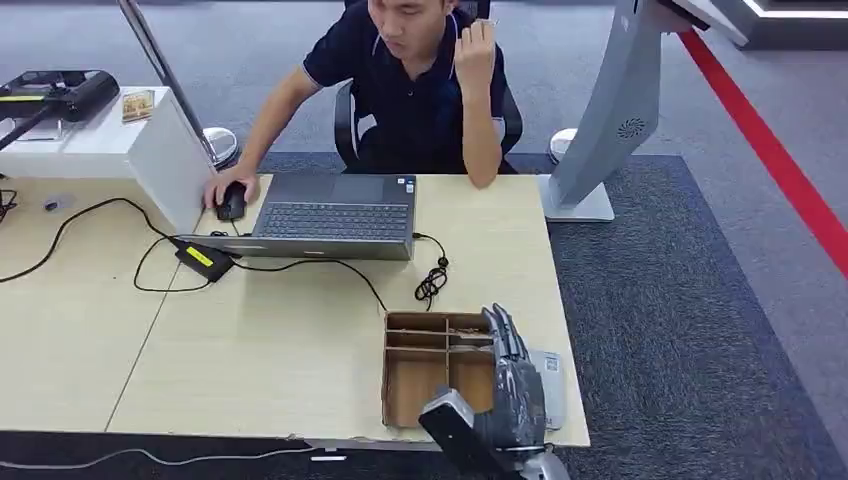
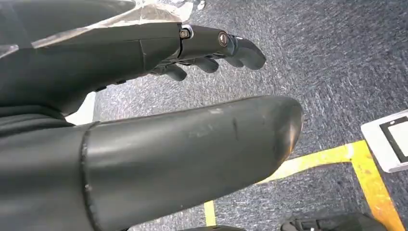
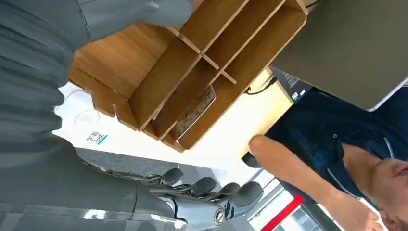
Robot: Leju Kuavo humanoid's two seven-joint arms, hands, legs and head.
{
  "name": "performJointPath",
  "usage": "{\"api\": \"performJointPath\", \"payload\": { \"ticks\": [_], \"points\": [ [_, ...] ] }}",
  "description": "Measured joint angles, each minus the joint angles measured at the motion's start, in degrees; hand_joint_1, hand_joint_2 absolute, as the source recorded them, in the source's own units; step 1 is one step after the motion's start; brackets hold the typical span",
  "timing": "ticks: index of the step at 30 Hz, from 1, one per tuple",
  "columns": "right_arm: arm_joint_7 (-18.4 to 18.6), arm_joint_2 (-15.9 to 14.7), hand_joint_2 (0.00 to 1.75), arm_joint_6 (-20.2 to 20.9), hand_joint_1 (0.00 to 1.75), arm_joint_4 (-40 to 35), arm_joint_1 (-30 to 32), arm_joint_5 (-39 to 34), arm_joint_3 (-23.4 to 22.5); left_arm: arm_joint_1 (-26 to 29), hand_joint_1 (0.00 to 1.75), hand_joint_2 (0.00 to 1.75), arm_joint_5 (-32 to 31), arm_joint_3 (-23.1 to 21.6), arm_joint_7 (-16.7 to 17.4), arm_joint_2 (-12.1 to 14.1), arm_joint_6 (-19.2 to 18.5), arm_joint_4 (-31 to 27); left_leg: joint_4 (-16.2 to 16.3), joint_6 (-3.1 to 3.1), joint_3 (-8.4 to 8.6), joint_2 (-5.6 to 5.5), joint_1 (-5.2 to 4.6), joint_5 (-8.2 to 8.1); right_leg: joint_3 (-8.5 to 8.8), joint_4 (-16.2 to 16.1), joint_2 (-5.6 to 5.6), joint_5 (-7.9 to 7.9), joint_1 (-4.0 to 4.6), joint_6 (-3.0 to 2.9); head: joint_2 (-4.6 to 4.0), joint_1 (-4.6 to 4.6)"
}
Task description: Pass the card to the sensor for recognition and then transmit it.
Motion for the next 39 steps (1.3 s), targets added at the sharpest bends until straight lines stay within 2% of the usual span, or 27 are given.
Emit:
{"api": "performJointPath", "payload": {
  "ticks": [12, 20, 30, 39],
  "points": [
    [0.8, -0.1, 1.75, 0.0, 0.0, 0.0, -0.1, 0.9, 0.1, 0.0, 0.0, 0.0, -0.1, 0.0, 0.0, 0.0, 0.0, 0.0, 0.0, 0.0, 0.0, 0.0, 0.0, 0.0, 0.0, 0.0, 0.0, 0.0, 0.0, 0.0, 0.0, 0.0],
    [-0.1, 0.2, 1.75, 0.0, 0.0, 0.1, -0.5, 1.8, 0.1, 0.0, 0.0, 0.0, -1.2, 0.0, 0.1, 0.0, -0.5, 0.0, 0.0, 0.0, -0.01, 0.0, 0.0, 0.0, 0.0, 0.0, 0.0, 0.0, 0.0, 0.0, 0.0, -0.02],
    [-6.6, 4.9, 1.75, 0.0, 0.0, 3.5, -1.3, 9.7, -2.8, -0.1, 0.0, 0.0, -2.7, -0.3, 0.1, -0.1, -1.1, 0.0, 0.0, 0.0, 0.0, 0.0, 0.01, 0.0, 0.0, 0.0, 0.0, 0.0, 0.01, 0.0, 0.0, 0.0],
    [-6.0, 8.0, 1.75, 0.0, 0.0, 6.7, -1.3, 17.0, -7.0, -0.1, 0.0, 0.0, -3.2, -0.5, 0.7, -0.1, -1.3, 0.0, 0.0, 0.0, 0.01, 0.0, 0.0, 0.0, 0.0, 0.0, 0.0, 0.0, 0.0, 0.0, 0.0, 0.0]
  ]
}}
